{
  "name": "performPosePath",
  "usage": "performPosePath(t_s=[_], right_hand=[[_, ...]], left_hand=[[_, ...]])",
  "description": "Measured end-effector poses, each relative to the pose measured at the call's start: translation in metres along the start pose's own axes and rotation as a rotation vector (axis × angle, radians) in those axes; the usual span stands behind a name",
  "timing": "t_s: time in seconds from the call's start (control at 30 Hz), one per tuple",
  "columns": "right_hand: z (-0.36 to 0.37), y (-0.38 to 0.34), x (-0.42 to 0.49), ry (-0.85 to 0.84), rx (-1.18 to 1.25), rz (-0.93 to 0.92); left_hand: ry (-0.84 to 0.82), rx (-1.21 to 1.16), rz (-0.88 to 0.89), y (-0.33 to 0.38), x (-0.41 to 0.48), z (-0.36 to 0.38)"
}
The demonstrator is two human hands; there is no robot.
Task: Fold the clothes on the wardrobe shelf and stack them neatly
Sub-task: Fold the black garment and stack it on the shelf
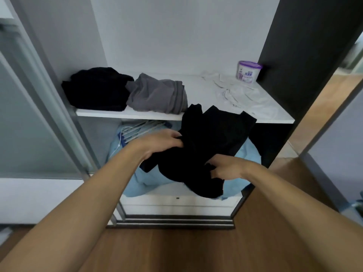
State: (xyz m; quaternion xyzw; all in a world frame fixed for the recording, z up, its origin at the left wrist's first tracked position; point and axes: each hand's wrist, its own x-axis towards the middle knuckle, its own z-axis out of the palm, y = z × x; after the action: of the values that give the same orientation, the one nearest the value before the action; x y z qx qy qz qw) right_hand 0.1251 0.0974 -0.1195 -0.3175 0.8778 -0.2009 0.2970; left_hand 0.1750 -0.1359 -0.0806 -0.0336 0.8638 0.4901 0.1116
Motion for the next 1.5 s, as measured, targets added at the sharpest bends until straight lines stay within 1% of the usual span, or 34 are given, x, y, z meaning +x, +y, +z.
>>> performPosePath(t_s=[0.03, 0.17, 0.23, 0.3, 0.37, 0.43, 0.47, 0.53, 0.57, 0.73, 0.83, 0.9, 1.0, 1.1, 1.17, 1.23, 1.3, 1.33, 1.4, 1.47, 1.5], right_hand=[[0.008, 0.000, 0.001, 0.007, 0.013, -0.001], [0.058, 0.012, 0.005, -0.075, 0.066, 0.040], [0.079, 0.021, 0.007, -0.031, 0.106, 0.044], [0.086, 0.028, 0.008, 0.094, 0.187, 0.047], [0.082, 0.034, 0.006, 0.299, 0.363, 0.081], [0.071, 0.043, 0.001, 0.521, 0.724, 0.116], [0.064, 0.047, -0.003, 0.597, 0.899, 0.130], [0.051, 0.059, -0.010, 0.657, 1.093, 0.149], [0.046, 0.064, -0.012, 0.656, 1.120, 0.152], [0.052, 0.081, -0.014, 0.625, 1.072, 0.217], [0.061, 0.088, -0.016, 0.634, 1.056, 0.299], [0.066, 0.093, -0.018, 0.652, 1.023, 0.320], [0.069, 0.096, -0.019, 0.621, 0.868, 0.275], [0.071, 0.086, -0.021, 0.637, 0.640, 0.243], [0.075, 0.067, -0.027, 0.633, 0.598, 0.138], [0.083, 0.045, -0.034, 0.495, 0.602, -0.009], [0.092, 0.026, -0.041, 0.373, 0.623, -0.091], [0.095, 0.020, -0.041, 0.374, 0.621, -0.107], [0.098, 0.013, -0.036, 0.472, 0.599, -0.126], [0.093, 0.010, -0.031, 0.586, 0.594, -0.145], [0.087, 0.008, -0.029, 0.614, 0.602, -0.150]], left_hand=[[0.024, 0.017, 0.006, -0.006, -0.002, 0.001], [0.101, 0.096, -0.053, -0.035, -0.012, 0.004], [0.137, 0.173, -0.059, -0.052, -0.017, 0.008], [0.163, 0.229, -0.059, -0.066, -0.022, 0.012], [0.207, 0.233, -0.067, -0.076, -0.025, 0.015], [0.271, 0.204, -0.066, -0.084, -0.026, 0.016], [0.307, 0.188, -0.072, -0.088, -0.026, 0.016], [0.367, 0.174, -0.073, -0.094, -0.027, 0.016], [0.378, 0.169, -0.069, -0.095, -0.027, 0.016], [0.374, 0.028, -0.022, -0.088, -0.030, 0.030], [0.318, -0.077, -0.039, -0.078, -0.031, 0.039], [0.266, -0.172, -0.079, -0.073, -0.033, 0.042], [0.211, -0.371, -0.144, -0.066, -0.035, 0.048], [0.229, -0.418, -0.183, -0.055, -0.030, 0.060], [0.272, -0.424, -0.217, -0.045, -0.025, 0.073], [0.269, -0.556, -0.281, -0.035, -0.020, 0.085], [0.180, -0.740, -0.317, -0.025, -0.019, 0.091], [0.119, -0.800, -0.311, -0.022, -0.020, 0.091], [0.018, -0.840, -0.278, -0.017, -0.020, 0.089], [-0.015, -0.768, -0.250, -0.010, -0.021, 0.089], [-0.002, -0.699, -0.230, -0.009, -0.020, 0.089]])
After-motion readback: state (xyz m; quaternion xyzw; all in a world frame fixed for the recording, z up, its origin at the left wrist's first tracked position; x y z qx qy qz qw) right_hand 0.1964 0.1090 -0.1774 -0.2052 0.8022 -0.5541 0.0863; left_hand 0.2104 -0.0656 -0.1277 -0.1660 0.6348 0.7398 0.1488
